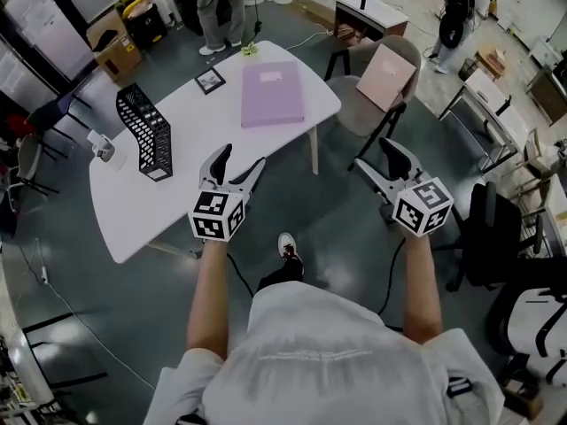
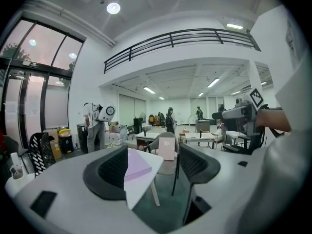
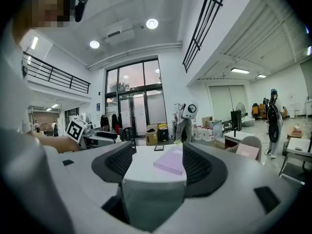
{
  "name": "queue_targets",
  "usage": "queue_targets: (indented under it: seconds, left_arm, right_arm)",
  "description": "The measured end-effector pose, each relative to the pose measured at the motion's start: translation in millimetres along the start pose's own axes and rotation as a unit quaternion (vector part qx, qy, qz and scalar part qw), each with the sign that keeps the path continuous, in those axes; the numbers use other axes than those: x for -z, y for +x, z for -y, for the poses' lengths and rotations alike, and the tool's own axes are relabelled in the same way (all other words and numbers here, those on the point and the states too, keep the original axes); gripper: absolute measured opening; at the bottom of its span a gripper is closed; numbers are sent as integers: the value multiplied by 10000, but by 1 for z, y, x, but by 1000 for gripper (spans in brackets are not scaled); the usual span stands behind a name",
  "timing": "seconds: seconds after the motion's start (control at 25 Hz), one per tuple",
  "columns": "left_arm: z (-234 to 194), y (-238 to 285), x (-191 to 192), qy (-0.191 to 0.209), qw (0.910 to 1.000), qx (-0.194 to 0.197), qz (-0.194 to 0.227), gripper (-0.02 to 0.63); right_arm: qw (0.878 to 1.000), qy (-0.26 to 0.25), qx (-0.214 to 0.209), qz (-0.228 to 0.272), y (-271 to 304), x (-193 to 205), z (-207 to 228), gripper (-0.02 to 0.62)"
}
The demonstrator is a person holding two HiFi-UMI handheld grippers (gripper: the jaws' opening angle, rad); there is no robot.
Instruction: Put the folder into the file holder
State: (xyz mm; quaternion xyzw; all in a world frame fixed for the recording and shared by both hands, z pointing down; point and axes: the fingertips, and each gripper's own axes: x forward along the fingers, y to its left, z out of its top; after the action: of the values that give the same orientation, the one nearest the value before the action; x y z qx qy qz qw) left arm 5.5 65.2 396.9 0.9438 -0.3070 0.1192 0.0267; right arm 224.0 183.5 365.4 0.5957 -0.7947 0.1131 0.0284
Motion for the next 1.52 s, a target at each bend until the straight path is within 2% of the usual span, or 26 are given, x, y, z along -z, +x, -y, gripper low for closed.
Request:
queue_targets:
  seconds: [0.4,0.68,1.08,1.28,1.52]
  left_arm:
    - [-111,93,-8,-154,9998,-66,-146,345]
    - [-157,122,-9,-178,9996,-61,-224,345]
    - [-170,153,5,-230,9983,290,-449,345]
    - [-185,177,16,-352,9971,258,-617,345]
    - [-204,215,32,-544,9941,255,-899,345]
  right_arm:
    - [9986,461,-266,-57,145,-26,48,318]
    - [9971,722,-236,-22,197,-33,67,318]
    - [9954,897,-235,-228,230,-20,87,318]
    - [9945,958,-309,-285,260,-13,105,318]
    - [9874,1409,-590,-418,309,2,141,318]
